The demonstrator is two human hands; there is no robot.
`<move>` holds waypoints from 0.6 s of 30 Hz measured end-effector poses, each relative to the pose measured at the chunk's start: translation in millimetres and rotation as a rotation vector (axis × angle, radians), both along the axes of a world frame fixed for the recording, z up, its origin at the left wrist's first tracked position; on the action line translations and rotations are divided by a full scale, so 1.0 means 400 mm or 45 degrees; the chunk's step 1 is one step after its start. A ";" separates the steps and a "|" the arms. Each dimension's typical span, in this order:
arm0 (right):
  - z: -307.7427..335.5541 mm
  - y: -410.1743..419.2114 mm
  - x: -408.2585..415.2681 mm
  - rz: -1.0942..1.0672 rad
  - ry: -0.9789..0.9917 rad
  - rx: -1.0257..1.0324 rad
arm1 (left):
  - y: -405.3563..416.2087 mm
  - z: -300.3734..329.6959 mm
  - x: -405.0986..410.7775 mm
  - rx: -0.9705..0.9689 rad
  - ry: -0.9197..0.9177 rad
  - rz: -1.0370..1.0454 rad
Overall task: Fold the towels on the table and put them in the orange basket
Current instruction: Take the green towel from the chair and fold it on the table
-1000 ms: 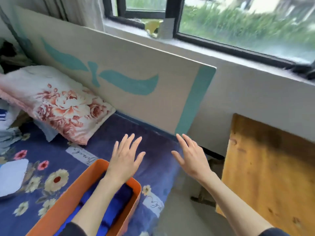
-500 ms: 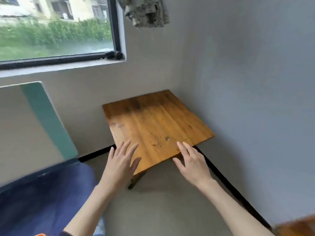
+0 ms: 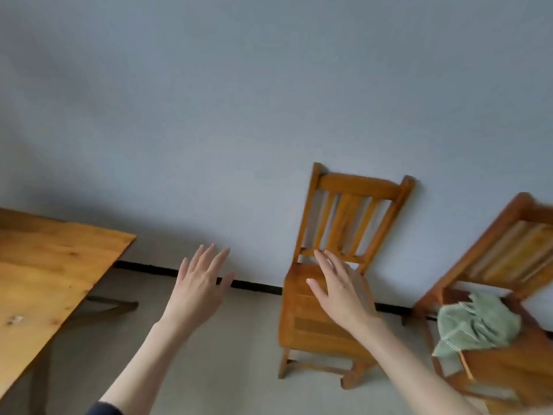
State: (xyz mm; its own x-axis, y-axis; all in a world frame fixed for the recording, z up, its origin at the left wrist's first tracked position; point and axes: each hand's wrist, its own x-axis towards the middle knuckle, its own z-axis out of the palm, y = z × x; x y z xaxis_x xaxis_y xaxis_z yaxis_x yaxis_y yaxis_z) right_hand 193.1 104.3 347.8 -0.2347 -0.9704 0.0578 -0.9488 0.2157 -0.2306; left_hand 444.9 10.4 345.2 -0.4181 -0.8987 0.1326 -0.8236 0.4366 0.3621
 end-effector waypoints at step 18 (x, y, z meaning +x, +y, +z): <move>-0.061 0.231 -0.726 -0.842 0.013 0.154 | -0.077 -0.107 -1.010 0.192 -0.025 -0.933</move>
State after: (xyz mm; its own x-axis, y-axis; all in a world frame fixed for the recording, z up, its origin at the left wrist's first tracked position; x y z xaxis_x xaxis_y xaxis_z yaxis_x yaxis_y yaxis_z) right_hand -97.2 196.7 323.4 -0.7822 -0.6220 -0.0367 -0.6098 0.7763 -0.1597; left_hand 40.8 -20.2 302.3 -0.9179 -0.3965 0.0167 -0.3472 0.8229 0.4497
